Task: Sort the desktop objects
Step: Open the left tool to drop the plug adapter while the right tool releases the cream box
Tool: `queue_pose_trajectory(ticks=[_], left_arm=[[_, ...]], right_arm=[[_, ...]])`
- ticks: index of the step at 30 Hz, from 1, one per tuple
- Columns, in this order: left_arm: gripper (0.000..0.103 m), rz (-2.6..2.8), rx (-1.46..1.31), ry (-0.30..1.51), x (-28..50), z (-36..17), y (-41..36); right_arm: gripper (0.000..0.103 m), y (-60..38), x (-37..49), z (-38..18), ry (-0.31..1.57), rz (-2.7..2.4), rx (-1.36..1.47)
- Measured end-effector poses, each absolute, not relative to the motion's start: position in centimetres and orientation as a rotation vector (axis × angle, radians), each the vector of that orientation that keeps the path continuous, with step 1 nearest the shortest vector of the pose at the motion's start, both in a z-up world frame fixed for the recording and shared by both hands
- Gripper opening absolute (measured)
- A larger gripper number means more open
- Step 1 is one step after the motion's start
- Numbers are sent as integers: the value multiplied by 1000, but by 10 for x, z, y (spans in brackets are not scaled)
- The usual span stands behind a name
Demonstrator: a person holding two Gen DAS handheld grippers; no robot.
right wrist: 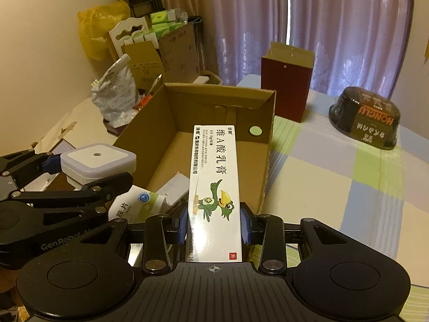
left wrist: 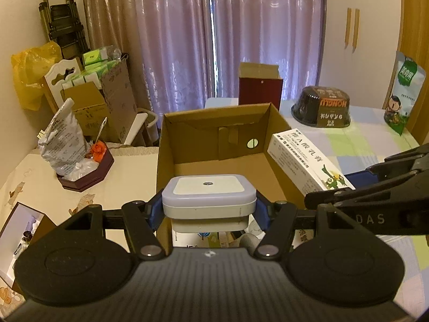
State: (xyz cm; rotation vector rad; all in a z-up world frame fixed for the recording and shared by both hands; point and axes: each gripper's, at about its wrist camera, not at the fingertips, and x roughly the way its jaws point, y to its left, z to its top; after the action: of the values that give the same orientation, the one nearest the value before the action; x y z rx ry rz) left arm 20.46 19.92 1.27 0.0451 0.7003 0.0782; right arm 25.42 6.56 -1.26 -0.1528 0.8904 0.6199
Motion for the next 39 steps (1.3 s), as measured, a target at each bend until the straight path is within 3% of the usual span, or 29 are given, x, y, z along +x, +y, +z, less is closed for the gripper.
queue_pose_trajectory(ticks=[39], left_arm=[[64, 93, 6, 738, 219, -2, 211]], right_arm=[[37, 76, 268, -28, 886, 610, -138]])
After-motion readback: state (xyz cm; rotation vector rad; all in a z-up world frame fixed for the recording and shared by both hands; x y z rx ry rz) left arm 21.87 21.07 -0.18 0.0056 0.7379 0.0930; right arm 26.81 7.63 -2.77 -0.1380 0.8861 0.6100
